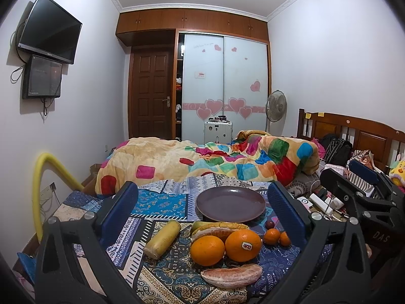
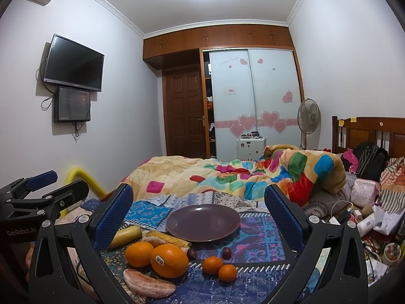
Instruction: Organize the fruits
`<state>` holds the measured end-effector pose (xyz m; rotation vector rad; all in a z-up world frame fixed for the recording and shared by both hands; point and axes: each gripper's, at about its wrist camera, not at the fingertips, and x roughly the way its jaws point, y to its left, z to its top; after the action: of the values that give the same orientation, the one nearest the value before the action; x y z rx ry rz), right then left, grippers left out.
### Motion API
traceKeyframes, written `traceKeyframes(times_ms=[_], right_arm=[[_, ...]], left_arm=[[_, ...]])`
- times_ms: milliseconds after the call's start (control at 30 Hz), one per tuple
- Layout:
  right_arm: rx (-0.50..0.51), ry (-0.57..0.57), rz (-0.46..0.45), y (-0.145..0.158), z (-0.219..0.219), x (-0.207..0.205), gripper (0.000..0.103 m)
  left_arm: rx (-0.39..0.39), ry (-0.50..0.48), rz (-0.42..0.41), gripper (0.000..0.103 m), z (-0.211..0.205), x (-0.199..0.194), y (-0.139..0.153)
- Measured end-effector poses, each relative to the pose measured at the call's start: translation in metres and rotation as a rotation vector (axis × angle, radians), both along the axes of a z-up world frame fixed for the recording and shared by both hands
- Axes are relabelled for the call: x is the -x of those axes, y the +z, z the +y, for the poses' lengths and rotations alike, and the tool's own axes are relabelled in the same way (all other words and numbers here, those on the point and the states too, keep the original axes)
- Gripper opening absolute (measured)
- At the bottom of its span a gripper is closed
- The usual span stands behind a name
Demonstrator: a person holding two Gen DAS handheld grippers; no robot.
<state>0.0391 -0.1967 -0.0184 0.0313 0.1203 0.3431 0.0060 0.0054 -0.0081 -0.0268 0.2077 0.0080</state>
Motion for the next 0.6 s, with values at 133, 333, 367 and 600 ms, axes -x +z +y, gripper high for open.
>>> traceKeyframes(times_ms=[133,333,367,600], right_arm=[[-0.001,0.000,0.000,-0.0001,0.0002,0.0001,0.103],[-0.003,0.000,-0.002,0.0010,0.0004,0.0004,0.103],[-0.003,0.001,-0.002,0.0013,0.0007,0.0004,0.103],[-0.004,0.000,-0.002,0.0009,0.0001,0.0005,0.103]], left_arm=[[-0.003,0.001,-0.002,0.103,-0.0014,-0.0013,0.0009],[-0.003,0.000,-0.003,0.103,-0.0014,-0.0013,0.0010],[-0.004,0.001,-0.004,0.103,-0.0015,-0.0011,0.0015],[-0.010,0.010,-0.010,0.103,-0.0003,-0.0001,0.0038]])
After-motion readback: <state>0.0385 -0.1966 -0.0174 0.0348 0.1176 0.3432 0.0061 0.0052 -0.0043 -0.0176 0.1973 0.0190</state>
